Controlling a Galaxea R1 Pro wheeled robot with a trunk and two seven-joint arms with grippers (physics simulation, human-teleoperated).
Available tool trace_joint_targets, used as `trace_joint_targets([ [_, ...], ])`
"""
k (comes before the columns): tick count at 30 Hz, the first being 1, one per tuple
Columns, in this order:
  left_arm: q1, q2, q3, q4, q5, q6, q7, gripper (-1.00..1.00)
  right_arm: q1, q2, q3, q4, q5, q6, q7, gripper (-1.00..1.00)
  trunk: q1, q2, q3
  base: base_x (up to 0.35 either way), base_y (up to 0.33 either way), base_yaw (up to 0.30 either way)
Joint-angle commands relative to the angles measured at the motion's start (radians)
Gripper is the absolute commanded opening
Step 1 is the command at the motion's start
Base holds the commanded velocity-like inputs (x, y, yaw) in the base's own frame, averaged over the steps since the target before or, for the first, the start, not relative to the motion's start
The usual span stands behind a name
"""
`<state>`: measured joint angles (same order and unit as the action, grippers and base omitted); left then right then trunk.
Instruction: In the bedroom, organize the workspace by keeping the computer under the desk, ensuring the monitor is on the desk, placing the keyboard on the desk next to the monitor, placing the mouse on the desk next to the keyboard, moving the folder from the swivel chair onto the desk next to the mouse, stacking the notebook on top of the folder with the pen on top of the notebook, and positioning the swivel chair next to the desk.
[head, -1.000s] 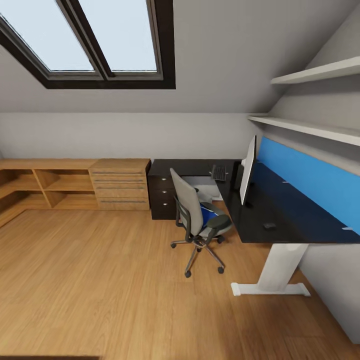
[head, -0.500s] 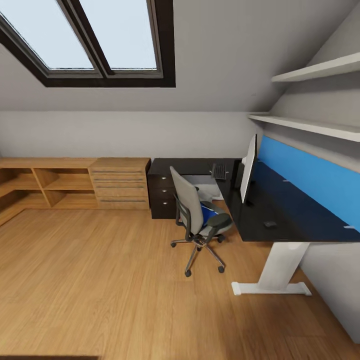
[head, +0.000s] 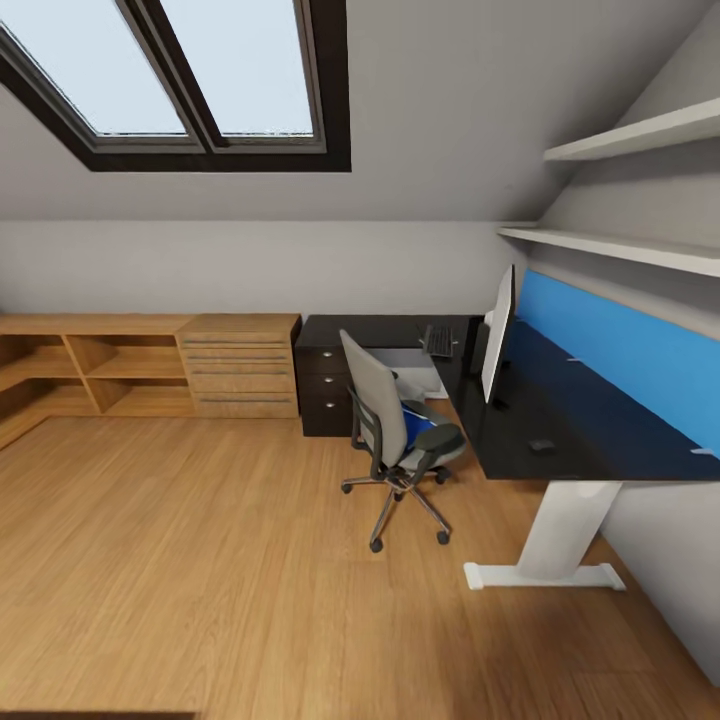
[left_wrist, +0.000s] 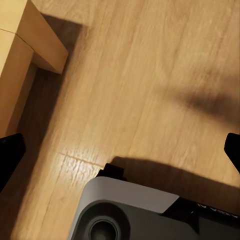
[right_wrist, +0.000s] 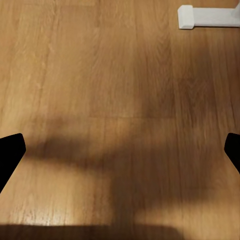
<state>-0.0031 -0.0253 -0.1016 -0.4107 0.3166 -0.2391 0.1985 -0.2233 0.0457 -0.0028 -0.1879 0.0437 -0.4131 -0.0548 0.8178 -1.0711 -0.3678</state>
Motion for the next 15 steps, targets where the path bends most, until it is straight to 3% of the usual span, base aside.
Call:
trace_joint_targets([
  [1,0.0,0.001,-0.009,0.0,0.007,-0.003,0.008,1.0,-0.001,0.0,0.0,0.001,0.005,-0.003,-0.005,1.0,0.004,-0.008,-0.004,0.0,0.0,0.0],
  [15,0.0,0.001,-0.009,0.0,0.007,-0.003,0.008,1.0,-0.001,-0.002,0.0,0.002,0.002,-0.003,0.001,1.0,0.058,-0.106,-0.048,0.0,0.0,0.0],
])
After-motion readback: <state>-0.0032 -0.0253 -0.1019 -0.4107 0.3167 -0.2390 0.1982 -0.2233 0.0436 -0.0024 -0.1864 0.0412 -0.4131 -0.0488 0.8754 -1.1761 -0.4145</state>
